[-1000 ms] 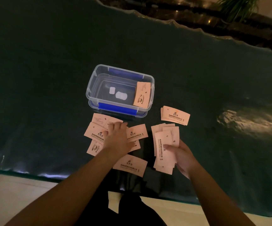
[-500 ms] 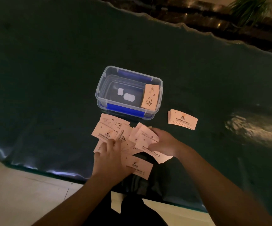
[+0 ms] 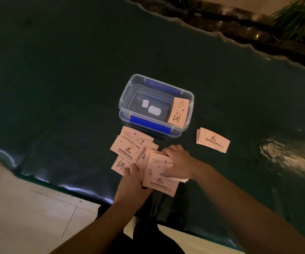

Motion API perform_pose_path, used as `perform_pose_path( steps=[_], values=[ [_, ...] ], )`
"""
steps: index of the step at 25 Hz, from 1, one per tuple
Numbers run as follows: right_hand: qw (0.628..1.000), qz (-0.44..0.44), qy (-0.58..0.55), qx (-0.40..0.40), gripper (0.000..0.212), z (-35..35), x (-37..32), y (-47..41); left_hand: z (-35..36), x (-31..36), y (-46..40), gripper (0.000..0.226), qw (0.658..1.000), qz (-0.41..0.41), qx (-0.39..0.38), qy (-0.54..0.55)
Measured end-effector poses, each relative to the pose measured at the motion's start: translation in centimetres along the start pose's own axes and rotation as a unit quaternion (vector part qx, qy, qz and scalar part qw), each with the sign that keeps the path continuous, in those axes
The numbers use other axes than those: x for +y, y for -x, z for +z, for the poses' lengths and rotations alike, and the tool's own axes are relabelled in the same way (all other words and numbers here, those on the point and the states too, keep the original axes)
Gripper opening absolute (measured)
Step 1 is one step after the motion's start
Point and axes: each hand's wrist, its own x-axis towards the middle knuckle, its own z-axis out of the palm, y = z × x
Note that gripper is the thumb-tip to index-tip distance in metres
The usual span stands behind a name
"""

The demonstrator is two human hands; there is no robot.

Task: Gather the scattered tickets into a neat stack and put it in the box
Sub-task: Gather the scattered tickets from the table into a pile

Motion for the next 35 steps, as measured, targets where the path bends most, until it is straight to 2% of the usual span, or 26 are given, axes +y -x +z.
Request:
perform_pose_path(
  steps=[2, 5, 8, 11, 12, 15, 16, 20, 22, 23, 25, 27, 30, 33, 35],
  values=[
    [1.0, 0.001, -0.014, -0.005, 0.083, 0.8, 0.0, 0.3, 0.1, 0.2, 0.3, 0.053, 0.999, -0.017, 0.002, 0.031],
    [0.999, 0.012, -0.049, -0.007, 0.085, 1.4, -0.1, 0.6, 0.4, 0.2, 1.0, 0.061, 0.99, -0.061, 0.021, 0.123],
    [0.997, 0.024, -0.074, -0.016, 0.087, 1.4, -0.3, 0.5, 0.6, 0.5, 1.4, 0.072, 0.954, -0.097, 0.048, 0.281],
    [0.985, 0.022, -0.169, -0.035, 0.071, 1.8, -0.5, 0.8, 0.5, 0.9, 1.5, 0.072, 0.904, -0.128, 0.04, 0.406],
    [0.977, 0.02, -0.21, -0.039, 0.065, 2.0, -0.6, 0.9, 0.5, 0.8, 1.5, 0.063, 0.899, -0.133, 0.036, 0.416],
    [0.952, 0.017, -0.307, -0.011, 0.051, 2.0, -0.2, 1.4, 0.6, 0.4, 1.0, 0.026, 0.928, -0.13, 0.028, 0.349],
    [0.943, 0.021, -0.333, 0.002, 0.048, 1.7, -0.2, 1.7, 0.7, 0.3, 0.9, 0.017, 0.928, -0.137, 0.028, 0.346],
    [0.938, 0.006, -0.347, -0.002, 0.048, 0.3, -0.6, 2.5, 1.3, 0.4, 1.0, 0.002, 0.901, -0.189, 0.019, 0.39],
    [0.93, -0.003, -0.366, 0.034, 0.051, -0.6, -0.7, 2.7, 1.6, 0.5, 1.1, 0.001, 0.886, -0.208, 0.02, 0.413],
    [0.93, -0.007, -0.367, 0.037, 0.052, -1.0, -0.8, 2.7, 1.6, 0.6, 1.1, 0.002, 0.877, -0.214, 0.018, 0.43],
    [0.951, -0.013, -0.307, -0.016, 0.05, -1.2, -1.4, 2.7, 1.4, 1.0, 1.1, 0.005, 0.857, -0.213, 0.004, 0.469],
    [0.984, -0.027, -0.167, -0.063, 0.053, -0.3, -1.9, 2.2, 1.3, 1.3, 1.1, 0.012, 0.837, -0.197, -0.013, 0.51],
    [0.998, -0.048, -0.019, -0.041, 0.065, 0.9, -2.7, 1.9, 1.2, 1.2, 0.9, 0.025, 0.819, -0.184, -0.038, 0.543],
    [0.997, -0.066, -0.023, -0.018, 0.068, 1.7, -2.8, 2.6, 0.9, 0.9, 0.8, 0.037, 0.794, -0.185, -0.05, 0.576],
    [0.995, -0.062, -0.074, -0.009, 0.077, 2.2, -2.5, 3.4, 0.9, 1.0, 0.6, 0.038, 0.803, -0.176, -0.052, 0.567]
  ],
)
